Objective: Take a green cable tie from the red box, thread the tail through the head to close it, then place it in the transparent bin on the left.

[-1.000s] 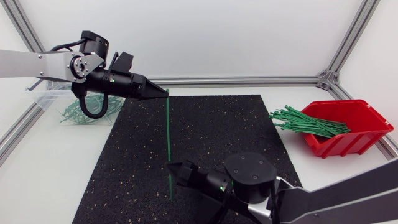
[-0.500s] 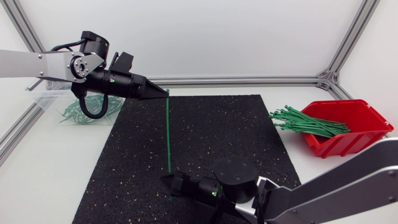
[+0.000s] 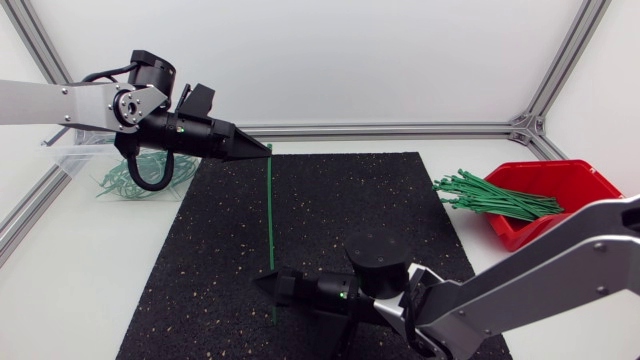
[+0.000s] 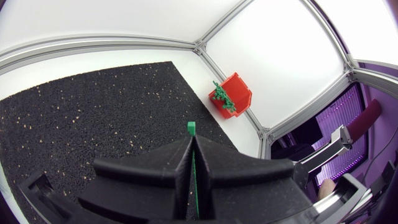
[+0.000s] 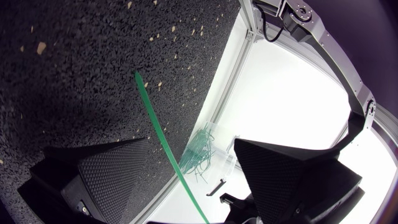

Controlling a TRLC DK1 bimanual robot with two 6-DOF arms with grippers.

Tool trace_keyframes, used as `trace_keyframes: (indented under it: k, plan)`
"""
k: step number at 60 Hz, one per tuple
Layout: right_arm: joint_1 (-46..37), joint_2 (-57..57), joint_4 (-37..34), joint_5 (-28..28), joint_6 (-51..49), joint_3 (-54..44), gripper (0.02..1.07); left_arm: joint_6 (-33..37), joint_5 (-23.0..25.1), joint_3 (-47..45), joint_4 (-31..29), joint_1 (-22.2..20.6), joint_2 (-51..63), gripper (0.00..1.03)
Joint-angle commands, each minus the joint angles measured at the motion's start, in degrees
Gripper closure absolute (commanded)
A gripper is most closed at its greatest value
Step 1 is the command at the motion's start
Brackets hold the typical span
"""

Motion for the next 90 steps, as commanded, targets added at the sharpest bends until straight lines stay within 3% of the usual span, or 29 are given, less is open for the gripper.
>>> trace_keyframes:
  k: [1,11,26,56,61,70,81,86,90]
  plan:
    - [-1.3,1.7,0.2,-2.4,-2.2,1.1,0.07,0.9,0.6,1.4,-0.6,-0.1,1.6,1.00]
    - [-4.3,3.7,0.1,-7.5,-2.2,2.2,0.07,0.9,0.6,1.7,-0.6,0.0,2.1,1.00]
    - [-6.0,5.9,0.8,-9.6,-2.1,4.3,0.07,0.9,0.6,2.1,-0.6,-0.1,2.5,1.00]
    - [-3.5,6.6,1.2,-6.1,-0.8,3.6,0.08,0.9,0.6,2.0,-0.6,-0.1,2.5,1.00]
    - [-3.2,6.3,1.2,-6.1,-0.8,3.7,0.19,0.9,0.6,2.1,-0.6,-0.1,2.5,1.00]
    - [-3.0,5.0,1.1,-5.7,-0.8,2.8,0.48,0.9,0.6,2.1,-0.6,-0.1,2.4,1.00]
    - [-3.1,3.6,1.0,-5.6,-0.8,1.1,0.55,0.9,0.6,2.2,-0.6,0.1,2.4,1.00]
    - [-2.7,3.2,1.0,-5.6,-0.8,0.4,0.67,0.8,0.6,2.2,-0.6,-0.1,2.4,1.00]
    - [-2.4,3.2,1.0,-5.5,-0.7,0.3,0.67,0.8,0.6,2.2,-0.6,-0.2,2.4,1.00]
